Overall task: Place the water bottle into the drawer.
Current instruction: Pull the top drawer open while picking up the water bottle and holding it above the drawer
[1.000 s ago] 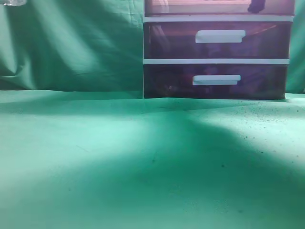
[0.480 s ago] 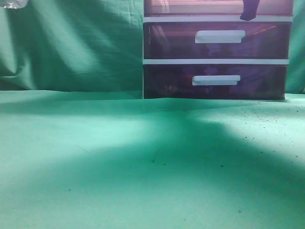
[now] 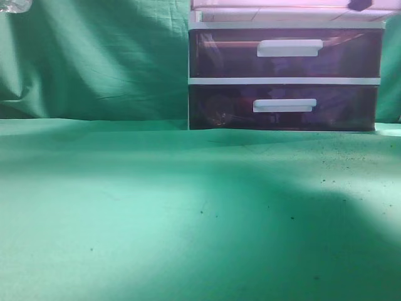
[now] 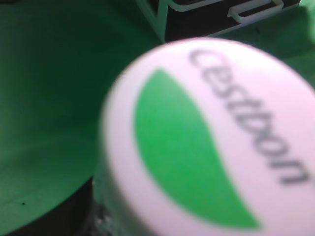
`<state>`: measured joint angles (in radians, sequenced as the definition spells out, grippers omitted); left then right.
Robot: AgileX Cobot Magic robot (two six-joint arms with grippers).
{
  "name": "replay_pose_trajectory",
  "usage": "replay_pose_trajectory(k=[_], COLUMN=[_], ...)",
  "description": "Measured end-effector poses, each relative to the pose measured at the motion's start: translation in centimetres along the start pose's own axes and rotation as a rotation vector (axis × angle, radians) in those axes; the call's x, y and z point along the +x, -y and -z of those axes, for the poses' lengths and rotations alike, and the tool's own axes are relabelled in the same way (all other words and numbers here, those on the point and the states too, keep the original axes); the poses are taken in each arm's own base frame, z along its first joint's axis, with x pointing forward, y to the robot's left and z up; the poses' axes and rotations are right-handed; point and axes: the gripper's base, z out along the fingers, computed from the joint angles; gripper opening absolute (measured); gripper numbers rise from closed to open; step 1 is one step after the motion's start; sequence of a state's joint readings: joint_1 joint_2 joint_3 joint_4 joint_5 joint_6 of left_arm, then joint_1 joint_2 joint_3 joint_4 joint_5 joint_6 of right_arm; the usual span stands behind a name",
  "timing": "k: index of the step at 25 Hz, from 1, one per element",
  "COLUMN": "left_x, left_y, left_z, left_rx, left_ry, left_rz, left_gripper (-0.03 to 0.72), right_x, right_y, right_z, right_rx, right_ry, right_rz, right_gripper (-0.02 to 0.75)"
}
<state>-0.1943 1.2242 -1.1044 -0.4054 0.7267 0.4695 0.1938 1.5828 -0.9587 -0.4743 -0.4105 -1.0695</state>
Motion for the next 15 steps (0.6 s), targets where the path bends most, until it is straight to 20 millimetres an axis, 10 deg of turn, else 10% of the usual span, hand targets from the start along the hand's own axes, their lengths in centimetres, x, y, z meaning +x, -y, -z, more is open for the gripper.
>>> replay_pose_trajectory(k=[15], left_x=[-0.4], left_y=[0.2], left_z=[0.0], left_rx=[0.026], left_ry=[0.041], left_rz=[0.047], left_gripper=[0.307], right_x=[-1.5], right_y=[-2.2], right_z=[8.3], right_rx=[-0.008], right_ry=[0.005], right_rz=[-0.043], right_gripper=[0.085])
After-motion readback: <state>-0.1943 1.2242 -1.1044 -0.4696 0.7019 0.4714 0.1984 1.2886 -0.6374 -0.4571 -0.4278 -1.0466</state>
